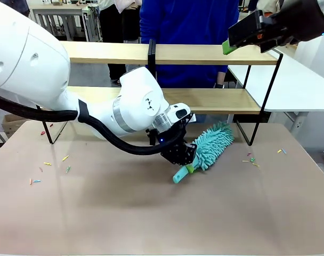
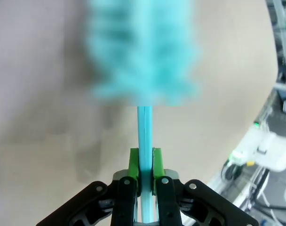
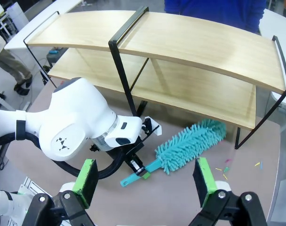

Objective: Clean the shelves.
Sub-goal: Clean another randomly selected level of the Shelf with the Duster.

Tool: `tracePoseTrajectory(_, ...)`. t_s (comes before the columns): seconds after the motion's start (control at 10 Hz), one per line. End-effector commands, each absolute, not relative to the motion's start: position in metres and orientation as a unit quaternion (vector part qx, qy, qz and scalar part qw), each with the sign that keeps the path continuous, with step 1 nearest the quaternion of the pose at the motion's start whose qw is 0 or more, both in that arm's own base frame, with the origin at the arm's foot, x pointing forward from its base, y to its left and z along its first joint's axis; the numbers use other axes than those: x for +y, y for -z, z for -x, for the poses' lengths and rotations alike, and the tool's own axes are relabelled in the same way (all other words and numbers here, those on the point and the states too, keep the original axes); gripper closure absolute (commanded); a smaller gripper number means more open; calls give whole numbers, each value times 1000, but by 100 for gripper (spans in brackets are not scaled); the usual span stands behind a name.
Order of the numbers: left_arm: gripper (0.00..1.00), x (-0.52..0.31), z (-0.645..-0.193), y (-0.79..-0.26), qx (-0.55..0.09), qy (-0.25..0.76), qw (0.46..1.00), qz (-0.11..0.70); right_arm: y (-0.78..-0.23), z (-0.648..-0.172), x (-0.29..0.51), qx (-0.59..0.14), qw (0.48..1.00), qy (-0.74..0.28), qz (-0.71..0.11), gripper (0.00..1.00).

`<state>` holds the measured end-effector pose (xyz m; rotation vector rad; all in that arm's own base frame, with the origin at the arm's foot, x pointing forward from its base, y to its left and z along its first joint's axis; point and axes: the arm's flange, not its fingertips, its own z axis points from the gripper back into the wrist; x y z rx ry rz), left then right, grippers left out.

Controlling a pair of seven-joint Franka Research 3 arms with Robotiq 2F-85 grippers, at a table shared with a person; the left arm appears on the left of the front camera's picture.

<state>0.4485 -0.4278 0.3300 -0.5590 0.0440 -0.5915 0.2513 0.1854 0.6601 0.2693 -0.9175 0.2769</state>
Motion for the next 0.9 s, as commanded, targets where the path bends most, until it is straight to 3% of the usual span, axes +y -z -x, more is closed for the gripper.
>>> tracePoseTrajectory(0.0,87,-406,-447,-341,80,368,883,279,-661,-252,185,-441,878,-131,-130,0)
tracePoseTrajectory(0.5,87,-344,-386,-377,62,486,814,312,-661,-252,185,-441,878,-131,-130,0)
tracePoseTrajectory(0.8,87,-325,-355,-401,4,510,795,328,-661,-252,185,-441,878,-131,-130,0)
